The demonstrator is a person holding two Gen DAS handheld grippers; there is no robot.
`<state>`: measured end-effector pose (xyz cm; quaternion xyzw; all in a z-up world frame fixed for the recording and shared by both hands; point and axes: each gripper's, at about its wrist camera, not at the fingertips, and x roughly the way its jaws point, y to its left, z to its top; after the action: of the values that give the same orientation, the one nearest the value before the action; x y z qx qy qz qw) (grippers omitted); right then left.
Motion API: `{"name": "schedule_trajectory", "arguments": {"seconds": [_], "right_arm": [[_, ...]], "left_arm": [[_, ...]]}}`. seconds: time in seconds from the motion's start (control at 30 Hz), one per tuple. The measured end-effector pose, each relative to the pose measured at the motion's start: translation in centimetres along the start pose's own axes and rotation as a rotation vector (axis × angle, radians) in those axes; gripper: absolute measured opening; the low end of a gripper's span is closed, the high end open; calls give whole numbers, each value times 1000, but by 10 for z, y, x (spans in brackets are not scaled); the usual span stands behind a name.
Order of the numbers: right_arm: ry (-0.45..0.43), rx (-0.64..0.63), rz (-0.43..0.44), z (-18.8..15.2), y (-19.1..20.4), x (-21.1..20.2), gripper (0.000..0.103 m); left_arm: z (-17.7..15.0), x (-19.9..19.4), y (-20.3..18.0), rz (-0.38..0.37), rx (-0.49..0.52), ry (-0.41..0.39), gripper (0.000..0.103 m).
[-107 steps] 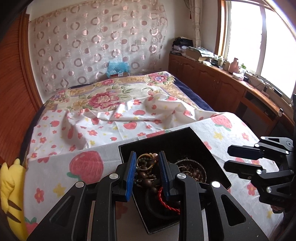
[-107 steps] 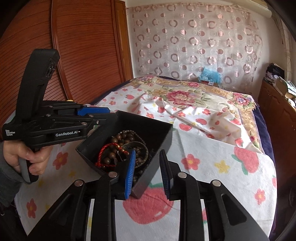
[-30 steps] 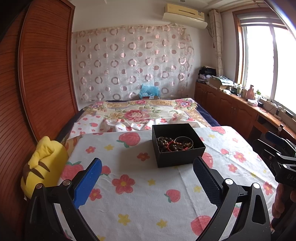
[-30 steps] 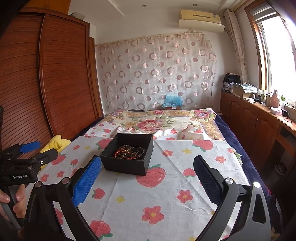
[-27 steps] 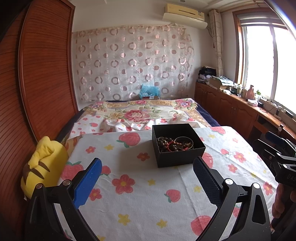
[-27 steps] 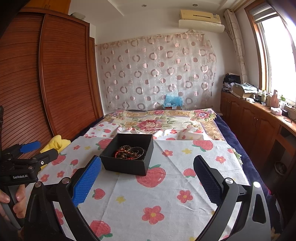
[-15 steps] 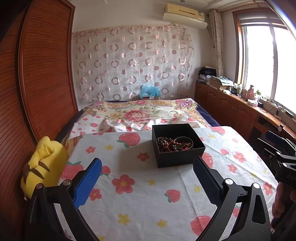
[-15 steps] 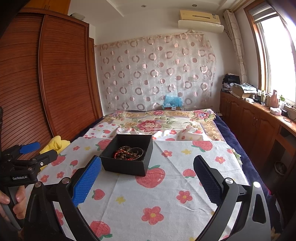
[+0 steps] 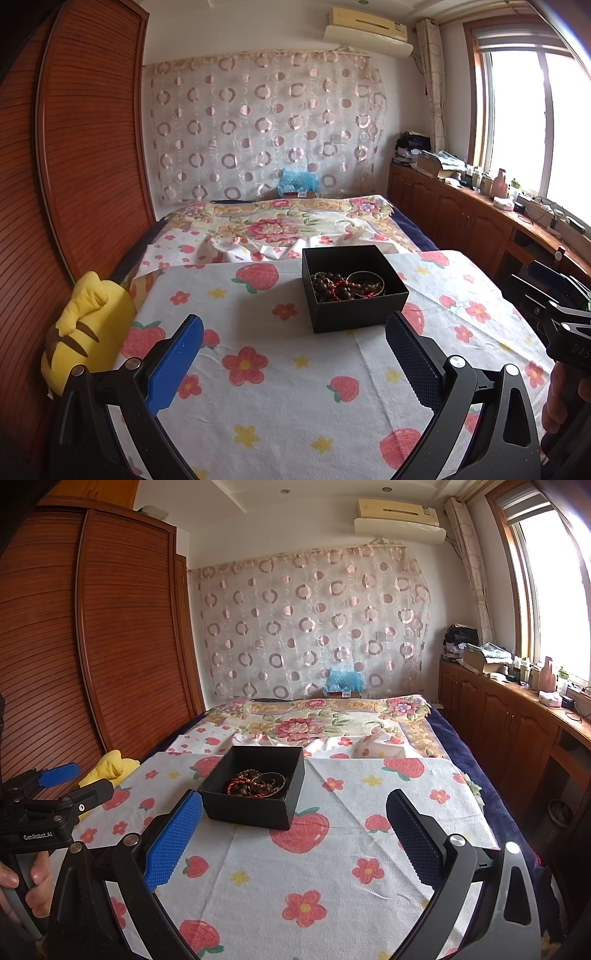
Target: Organize jewelry
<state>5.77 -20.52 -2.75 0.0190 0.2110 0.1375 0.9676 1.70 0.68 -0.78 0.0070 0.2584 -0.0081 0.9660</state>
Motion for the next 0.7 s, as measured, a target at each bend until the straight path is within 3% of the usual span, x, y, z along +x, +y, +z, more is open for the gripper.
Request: {"name": "schedule_trajectory", "arguments": {"seconds": [0.7], "right_arm": [[-2, 2, 0, 1, -1, 0, 100]], "left_arm": [[0, -2, -1, 0, -4, -4, 95]]}}
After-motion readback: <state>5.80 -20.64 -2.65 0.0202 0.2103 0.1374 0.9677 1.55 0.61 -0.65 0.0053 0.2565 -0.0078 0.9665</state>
